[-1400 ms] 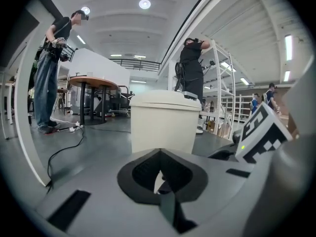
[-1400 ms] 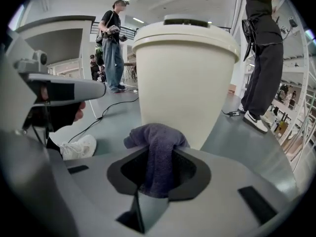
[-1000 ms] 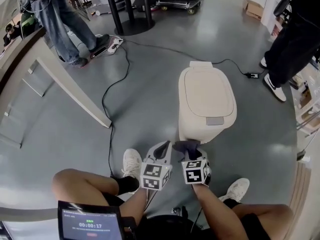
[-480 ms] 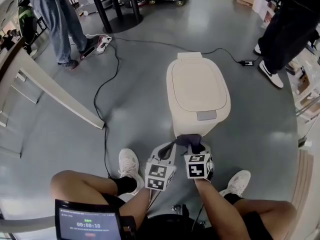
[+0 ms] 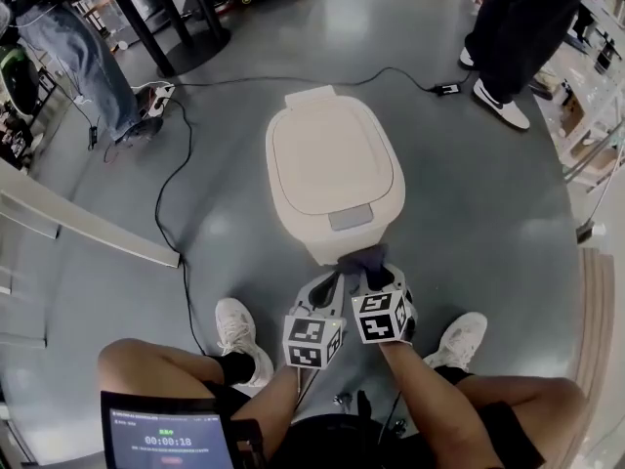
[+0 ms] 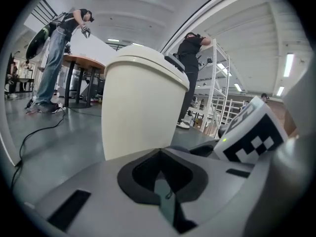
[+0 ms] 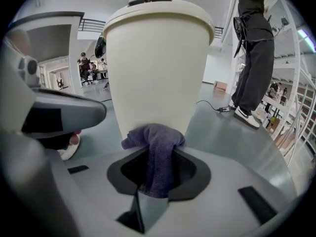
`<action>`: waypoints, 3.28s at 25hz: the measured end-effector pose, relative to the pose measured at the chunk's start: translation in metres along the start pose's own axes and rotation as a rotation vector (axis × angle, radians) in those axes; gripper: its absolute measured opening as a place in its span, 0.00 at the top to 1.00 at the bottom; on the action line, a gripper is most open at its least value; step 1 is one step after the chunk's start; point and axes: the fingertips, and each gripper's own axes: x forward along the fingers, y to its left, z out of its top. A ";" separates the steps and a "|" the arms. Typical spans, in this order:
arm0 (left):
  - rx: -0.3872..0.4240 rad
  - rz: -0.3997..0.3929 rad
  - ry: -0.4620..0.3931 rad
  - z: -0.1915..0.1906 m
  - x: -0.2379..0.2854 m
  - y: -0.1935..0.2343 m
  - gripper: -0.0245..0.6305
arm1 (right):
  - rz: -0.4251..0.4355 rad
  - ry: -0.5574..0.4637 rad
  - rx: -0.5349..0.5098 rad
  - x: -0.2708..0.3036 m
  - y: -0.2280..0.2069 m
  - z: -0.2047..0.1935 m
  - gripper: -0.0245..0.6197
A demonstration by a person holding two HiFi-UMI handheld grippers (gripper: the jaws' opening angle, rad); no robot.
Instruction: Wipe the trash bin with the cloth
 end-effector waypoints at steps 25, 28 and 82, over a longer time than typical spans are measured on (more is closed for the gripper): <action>-0.068 0.037 0.081 0.033 0.083 -0.057 0.96 | 0.263 -0.122 -0.160 -0.005 -0.093 0.034 0.82; -0.053 0.048 0.099 0.033 0.087 -0.065 0.96 | 0.330 -0.146 -0.184 -0.005 -0.105 0.040 0.82; -0.046 0.200 0.282 -0.010 0.141 -0.073 0.96 | 0.516 -0.138 -0.744 0.084 -0.096 0.041 0.82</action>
